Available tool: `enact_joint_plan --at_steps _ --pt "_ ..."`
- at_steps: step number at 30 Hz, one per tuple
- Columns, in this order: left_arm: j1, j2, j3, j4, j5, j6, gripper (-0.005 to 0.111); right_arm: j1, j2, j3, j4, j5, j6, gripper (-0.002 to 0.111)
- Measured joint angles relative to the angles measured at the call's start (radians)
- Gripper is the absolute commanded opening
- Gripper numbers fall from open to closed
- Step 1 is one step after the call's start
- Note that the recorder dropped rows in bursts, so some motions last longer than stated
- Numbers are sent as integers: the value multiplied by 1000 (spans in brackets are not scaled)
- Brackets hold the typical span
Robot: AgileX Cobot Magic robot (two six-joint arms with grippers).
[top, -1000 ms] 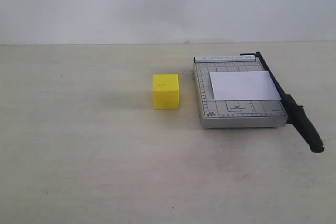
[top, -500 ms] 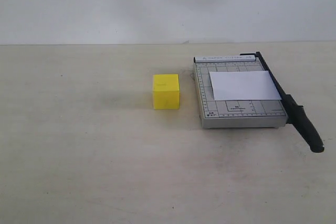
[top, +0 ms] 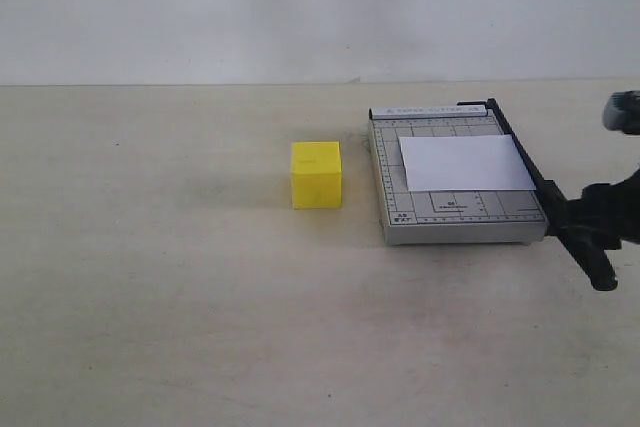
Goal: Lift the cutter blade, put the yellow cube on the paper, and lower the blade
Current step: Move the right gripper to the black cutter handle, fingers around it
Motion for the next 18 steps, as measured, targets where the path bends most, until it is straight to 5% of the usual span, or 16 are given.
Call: enact_joint_plan --at_steps 7,18 --pt "0 0 0 0 0 0 4 132 26 0 2 -96 -146 59" --pt "0 0 0 0 0 0 4 148 -132 21 63 -282 -25 59"
